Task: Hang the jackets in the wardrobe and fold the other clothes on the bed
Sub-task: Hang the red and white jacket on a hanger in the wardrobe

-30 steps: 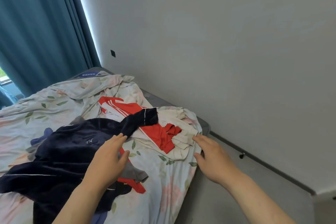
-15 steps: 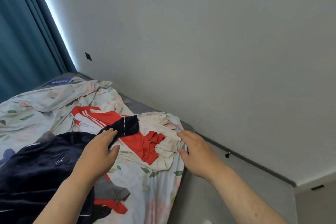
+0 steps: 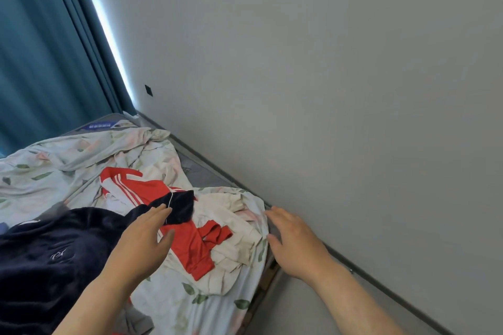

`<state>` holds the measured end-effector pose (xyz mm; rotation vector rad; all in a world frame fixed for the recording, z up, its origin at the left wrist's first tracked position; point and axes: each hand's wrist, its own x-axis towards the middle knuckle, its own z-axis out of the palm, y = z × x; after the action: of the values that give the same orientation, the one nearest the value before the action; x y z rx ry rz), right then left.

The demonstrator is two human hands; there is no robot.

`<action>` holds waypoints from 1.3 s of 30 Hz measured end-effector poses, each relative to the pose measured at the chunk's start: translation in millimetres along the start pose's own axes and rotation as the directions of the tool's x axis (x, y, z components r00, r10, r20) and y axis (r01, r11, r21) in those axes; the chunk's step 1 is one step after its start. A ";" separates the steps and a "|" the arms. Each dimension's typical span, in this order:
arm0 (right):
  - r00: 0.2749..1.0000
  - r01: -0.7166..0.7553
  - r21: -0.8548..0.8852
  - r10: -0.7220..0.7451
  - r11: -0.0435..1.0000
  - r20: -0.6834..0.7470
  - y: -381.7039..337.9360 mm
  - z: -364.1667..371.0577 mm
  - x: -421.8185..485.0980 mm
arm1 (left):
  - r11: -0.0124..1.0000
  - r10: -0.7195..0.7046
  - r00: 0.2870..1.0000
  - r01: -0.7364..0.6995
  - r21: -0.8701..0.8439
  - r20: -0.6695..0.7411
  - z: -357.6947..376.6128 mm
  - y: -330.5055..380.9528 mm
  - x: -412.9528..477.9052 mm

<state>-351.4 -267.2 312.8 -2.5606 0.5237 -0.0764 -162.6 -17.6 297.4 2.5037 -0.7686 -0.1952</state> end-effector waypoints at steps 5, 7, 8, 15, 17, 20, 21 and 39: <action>0.997 0.061 -0.020 -0.060 0.998 0.038 45.2 -26.6 28.7 | 0.997 -0.070 0.997 0.070 0.014 -0.032 21.4 39.1 20.8; 0.994 0.098 -0.027 -0.097 0.995 0.041 53.7 -33.1 42.4 | 0.995 -0.093 0.995 0.094 0.016 -0.043 25.6 48.2 24.2; 0.993 0.115 -0.023 -0.114 0.993 0.042 56.0 -35.2 49.9 | 0.994 -0.104 0.993 0.105 0.020 -0.050 26.8 50.6 25.2; 0.970 0.208 0.001 -0.207 0.978 0.125 49.9 -31.5 103.9 | 0.973 -0.227 0.969 0.230 0.017 -0.100 19.7 29.3 34.9; 0.960 0.237 -0.004 -0.234 0.972 0.154 43.1 -27.8 124.6 | 0.962 -0.270 0.956 0.273 0.007 -0.118 18.9 16.5 40.3; 0.939 0.287 -0.029 -0.275 0.957 0.206 32.3 -18.7 157.5 | 0.941 -0.337 0.935 0.339 -0.006 -0.109 19.2 -4.4 50.3; 0.933 0.297 -0.037 -0.282 0.954 0.224 28.1 -15.8 167.5 | 0.932 -0.361 0.926 0.361 -0.017 -0.110 19.8 -11.5 53.7; 0.769 0.421 -0.028 -0.340 0.907 0.541 -30.3 88.0 316.5 | 0.742 -0.662 0.748 0.645 -0.184 -0.047 45.1 -104.4 87.1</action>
<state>-34.8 -321.3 237.1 -2.6333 -0.2203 0.5329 -52.1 -11.4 206.4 2.5008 0.2102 -0.3401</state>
